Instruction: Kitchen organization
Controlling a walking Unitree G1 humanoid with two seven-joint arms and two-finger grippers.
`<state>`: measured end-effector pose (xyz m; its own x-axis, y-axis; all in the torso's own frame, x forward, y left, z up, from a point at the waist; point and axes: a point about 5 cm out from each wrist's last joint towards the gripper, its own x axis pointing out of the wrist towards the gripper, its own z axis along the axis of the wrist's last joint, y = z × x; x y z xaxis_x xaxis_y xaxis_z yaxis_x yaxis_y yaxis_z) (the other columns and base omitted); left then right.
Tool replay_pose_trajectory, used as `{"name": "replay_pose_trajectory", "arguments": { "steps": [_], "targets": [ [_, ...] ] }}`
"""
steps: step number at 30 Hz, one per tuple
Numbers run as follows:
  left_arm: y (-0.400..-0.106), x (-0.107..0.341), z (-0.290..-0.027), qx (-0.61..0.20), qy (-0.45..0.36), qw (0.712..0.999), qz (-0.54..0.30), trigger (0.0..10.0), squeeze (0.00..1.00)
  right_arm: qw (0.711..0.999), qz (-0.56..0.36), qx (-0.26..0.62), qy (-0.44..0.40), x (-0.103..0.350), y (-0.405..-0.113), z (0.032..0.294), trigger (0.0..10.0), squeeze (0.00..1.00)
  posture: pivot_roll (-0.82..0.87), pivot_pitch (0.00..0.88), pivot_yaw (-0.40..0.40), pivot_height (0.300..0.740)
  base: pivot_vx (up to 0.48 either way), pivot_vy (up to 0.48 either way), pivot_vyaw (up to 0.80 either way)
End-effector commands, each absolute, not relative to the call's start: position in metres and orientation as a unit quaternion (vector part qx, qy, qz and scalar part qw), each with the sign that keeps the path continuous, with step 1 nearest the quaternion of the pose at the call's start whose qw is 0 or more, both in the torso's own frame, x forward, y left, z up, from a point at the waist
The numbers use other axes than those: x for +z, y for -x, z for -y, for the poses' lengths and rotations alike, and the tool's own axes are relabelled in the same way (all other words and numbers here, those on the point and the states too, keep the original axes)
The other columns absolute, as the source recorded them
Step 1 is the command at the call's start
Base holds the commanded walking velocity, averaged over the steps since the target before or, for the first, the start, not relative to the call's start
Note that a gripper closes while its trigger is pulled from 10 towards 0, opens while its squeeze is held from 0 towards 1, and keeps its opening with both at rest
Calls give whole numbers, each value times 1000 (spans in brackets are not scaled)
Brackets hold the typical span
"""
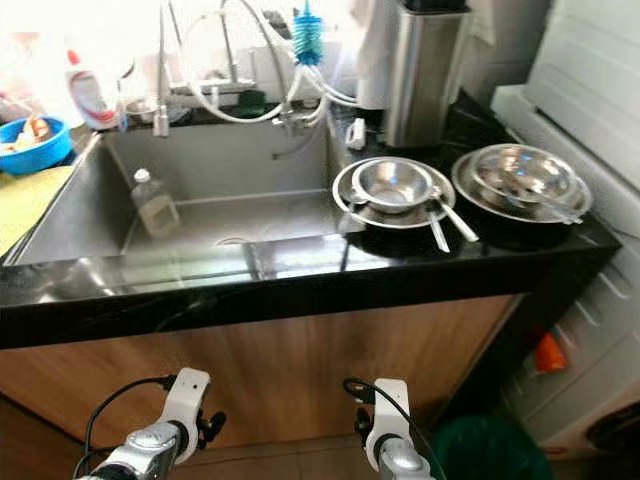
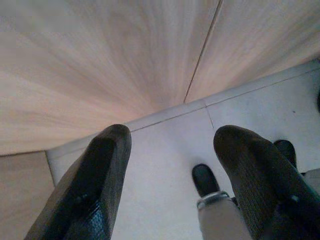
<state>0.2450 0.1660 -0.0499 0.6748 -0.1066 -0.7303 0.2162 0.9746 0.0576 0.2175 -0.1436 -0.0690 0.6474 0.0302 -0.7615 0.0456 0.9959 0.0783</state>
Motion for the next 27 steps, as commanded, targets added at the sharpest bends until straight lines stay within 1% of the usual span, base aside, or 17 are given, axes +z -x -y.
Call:
{"name": "replay_pose_trajectory", "arguments": {
  "steps": [1,6,12,15,19,27],
  "targets": [
    [-243,-52,-163,-93,-71,910,-398,10000,0,905,-422,-8,-42,-70,-217,145,10000,0,-91,0,64,740,0,0,0],
    [-242,-52,-163,-92,-66,910,-400,10000,0,905,-423,-10,-42,-69,-218,142,10000,0,-91,0,66,740,0,0,0],
    [-242,-52,-163,-93,-67,909,-402,10000,0,900,-433,-20,-42,-78,-199,165,10000,0,-89,0,68,740,0,451,0],
    [-242,-52,-163,-93,-68,909,-401,10000,0,899,-434,-23,-42,-79,-196,170,10000,0,-90,0,70,740,0,480,0],
    [-243,-52,-164,-96,-80,908,-399,10000,0,895,-443,-28,-40,-85,-182,180,10000,0,-91,0,71,740,0,0,0],
    [-245,-50,-162,-97,-77,911,-392,10000,0,895,-444,-35,-38,-84,-177,200,10000,0,-89,0,72,740,0,0,0]
  ]
}}
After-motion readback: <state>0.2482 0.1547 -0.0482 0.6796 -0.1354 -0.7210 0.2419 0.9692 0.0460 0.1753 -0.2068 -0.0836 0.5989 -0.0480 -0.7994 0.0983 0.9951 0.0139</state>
